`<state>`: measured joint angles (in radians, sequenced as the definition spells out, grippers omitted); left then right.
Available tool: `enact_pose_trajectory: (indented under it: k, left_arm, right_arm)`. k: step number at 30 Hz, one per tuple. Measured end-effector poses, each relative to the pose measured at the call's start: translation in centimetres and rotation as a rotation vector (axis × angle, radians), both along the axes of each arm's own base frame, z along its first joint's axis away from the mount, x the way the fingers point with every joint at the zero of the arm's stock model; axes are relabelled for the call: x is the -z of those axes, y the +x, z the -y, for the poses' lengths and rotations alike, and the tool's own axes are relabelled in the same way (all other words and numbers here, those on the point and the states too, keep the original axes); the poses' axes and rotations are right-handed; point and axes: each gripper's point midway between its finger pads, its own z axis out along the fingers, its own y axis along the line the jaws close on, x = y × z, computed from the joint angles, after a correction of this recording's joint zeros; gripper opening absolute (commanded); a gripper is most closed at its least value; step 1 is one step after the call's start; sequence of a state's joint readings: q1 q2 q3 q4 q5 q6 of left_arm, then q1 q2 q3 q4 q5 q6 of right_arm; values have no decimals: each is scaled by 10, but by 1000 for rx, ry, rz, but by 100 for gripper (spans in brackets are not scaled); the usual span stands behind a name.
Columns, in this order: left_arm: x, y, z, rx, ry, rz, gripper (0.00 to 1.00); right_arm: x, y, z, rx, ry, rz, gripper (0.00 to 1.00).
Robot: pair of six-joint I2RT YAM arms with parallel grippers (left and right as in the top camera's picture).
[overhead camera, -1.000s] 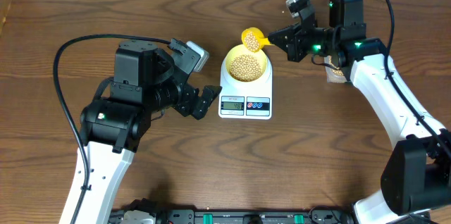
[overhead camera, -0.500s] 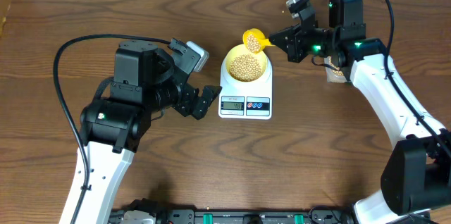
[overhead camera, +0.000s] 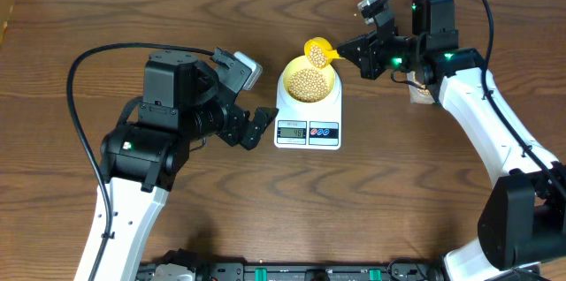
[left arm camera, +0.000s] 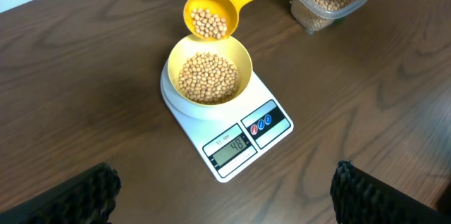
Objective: Scoop item into bowl and weigh 50g on scale
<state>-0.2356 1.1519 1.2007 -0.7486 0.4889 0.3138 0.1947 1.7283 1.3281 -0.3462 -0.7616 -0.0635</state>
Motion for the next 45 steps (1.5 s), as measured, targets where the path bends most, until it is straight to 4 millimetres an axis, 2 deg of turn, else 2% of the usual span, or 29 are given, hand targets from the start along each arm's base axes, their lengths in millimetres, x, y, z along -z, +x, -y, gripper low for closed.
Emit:
enact_pose_trajectory:
  k: [45]
  left_arm:
    - [0, 0, 0, 0, 0, 0, 98]
  right_arm:
    - [3, 3, 4, 18, -27, 10, 1]
